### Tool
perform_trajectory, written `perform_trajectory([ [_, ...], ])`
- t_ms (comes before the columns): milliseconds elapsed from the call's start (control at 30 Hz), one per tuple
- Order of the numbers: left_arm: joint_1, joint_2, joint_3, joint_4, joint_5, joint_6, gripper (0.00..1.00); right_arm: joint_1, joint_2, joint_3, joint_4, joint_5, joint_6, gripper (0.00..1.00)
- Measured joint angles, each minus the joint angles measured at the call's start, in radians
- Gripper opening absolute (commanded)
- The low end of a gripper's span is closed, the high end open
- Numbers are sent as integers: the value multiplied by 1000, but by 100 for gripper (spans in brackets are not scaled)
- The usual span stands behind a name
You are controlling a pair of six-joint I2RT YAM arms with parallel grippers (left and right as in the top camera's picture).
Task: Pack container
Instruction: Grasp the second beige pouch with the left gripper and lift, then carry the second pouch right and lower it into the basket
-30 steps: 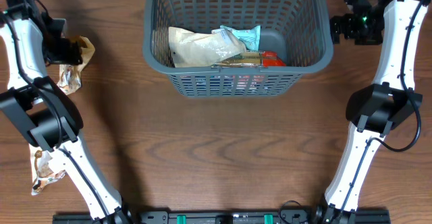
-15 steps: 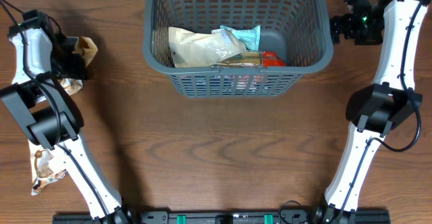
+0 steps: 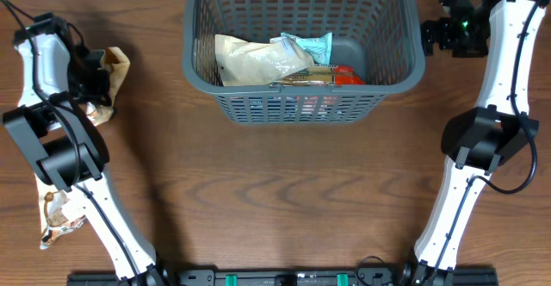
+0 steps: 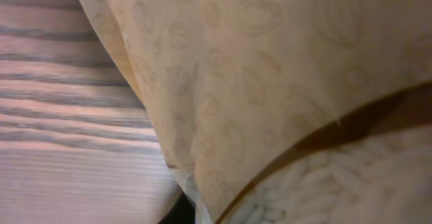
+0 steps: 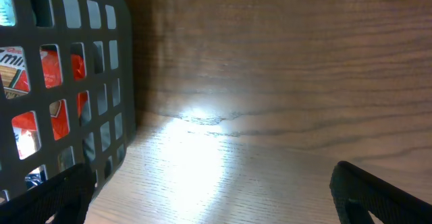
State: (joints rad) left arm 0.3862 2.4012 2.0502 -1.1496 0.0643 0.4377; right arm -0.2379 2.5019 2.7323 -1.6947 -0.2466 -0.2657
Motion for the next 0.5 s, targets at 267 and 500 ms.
perform_trajectory([
  [267, -91, -259, -12, -5, 39, -93, 6, 0, 0, 0, 0, 0, 0, 99],
  [500, -172, -561, -9, -6, 45, -105, 6, 0, 0, 0, 0, 0, 0, 99],
])
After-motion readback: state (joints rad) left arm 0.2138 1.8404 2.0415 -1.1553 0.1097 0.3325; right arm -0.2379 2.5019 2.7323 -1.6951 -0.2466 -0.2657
